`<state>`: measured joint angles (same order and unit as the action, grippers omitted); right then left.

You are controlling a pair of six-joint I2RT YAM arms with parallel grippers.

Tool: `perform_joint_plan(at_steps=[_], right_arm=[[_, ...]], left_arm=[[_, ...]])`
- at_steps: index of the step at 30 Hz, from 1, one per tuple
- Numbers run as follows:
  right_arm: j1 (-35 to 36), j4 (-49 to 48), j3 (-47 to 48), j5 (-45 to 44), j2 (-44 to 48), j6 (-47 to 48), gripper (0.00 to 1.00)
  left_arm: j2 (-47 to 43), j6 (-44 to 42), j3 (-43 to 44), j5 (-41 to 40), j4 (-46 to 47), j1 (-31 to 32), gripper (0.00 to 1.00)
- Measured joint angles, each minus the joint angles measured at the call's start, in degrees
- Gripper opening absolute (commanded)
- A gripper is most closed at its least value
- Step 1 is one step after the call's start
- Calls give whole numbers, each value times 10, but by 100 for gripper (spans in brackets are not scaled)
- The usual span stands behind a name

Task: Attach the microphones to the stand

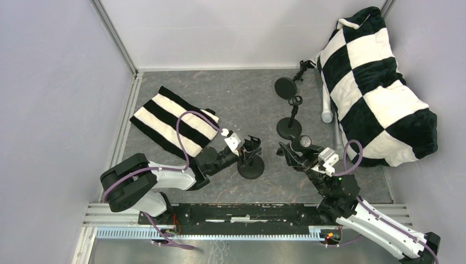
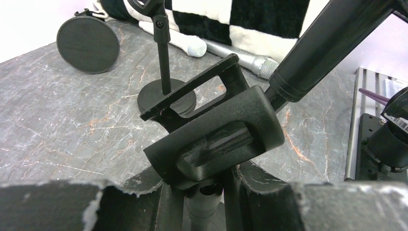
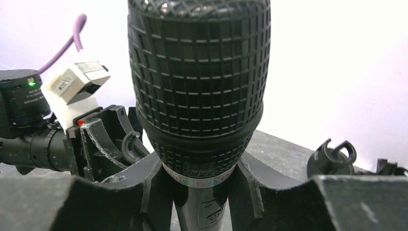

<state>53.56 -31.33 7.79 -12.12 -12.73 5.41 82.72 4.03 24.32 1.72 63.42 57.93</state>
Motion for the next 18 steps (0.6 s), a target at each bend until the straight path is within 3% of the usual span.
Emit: perform_joint_plan(at_steps=[18], right_arm=[[0, -161, 17, 145, -42, 29, 0]], left_arm=[[36, 43, 23, 101, 24, -6, 2]])
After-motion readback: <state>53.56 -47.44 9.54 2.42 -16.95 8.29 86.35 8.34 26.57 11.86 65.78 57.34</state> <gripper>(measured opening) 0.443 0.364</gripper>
